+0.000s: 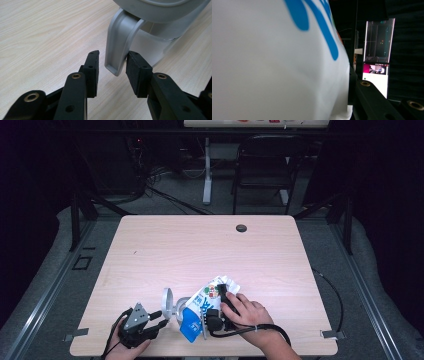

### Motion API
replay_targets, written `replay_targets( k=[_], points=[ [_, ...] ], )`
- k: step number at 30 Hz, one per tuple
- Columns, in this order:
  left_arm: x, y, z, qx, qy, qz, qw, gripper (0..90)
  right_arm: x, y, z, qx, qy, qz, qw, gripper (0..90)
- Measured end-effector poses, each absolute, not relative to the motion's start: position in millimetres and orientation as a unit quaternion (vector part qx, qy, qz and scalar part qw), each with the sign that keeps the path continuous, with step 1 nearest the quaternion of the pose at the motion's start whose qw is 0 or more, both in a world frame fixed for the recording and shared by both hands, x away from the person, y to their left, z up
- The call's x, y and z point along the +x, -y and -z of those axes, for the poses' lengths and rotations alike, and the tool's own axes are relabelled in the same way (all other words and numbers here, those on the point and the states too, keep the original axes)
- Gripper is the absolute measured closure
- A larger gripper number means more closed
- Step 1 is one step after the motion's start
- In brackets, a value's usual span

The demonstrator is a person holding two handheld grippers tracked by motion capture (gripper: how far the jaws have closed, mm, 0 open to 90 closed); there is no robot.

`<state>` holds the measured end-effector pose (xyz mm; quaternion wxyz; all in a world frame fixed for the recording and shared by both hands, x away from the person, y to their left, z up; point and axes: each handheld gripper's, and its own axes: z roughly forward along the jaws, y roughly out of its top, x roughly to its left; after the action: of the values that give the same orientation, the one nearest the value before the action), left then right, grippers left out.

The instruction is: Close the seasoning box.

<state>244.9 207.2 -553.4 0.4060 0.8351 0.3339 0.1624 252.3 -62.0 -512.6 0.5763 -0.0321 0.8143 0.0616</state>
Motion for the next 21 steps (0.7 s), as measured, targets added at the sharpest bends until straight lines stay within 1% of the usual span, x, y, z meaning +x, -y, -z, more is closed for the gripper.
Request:
replay_targets(
  k=[6,21],
  points=[
    [245.3,-207.6,553.7,0.837,-0.333,-0.156,0.406,63.6,251.7,63.9,512.8,-0.017,-0.822,-0.073,0.565,76.2],
    [245.0,-207.5,553.2,0.836,-0.331,-0.160,0.407,63.6,252.9,66.3,513.4,0.028,-0.837,-0.106,0.535,77.1]
  ],
)
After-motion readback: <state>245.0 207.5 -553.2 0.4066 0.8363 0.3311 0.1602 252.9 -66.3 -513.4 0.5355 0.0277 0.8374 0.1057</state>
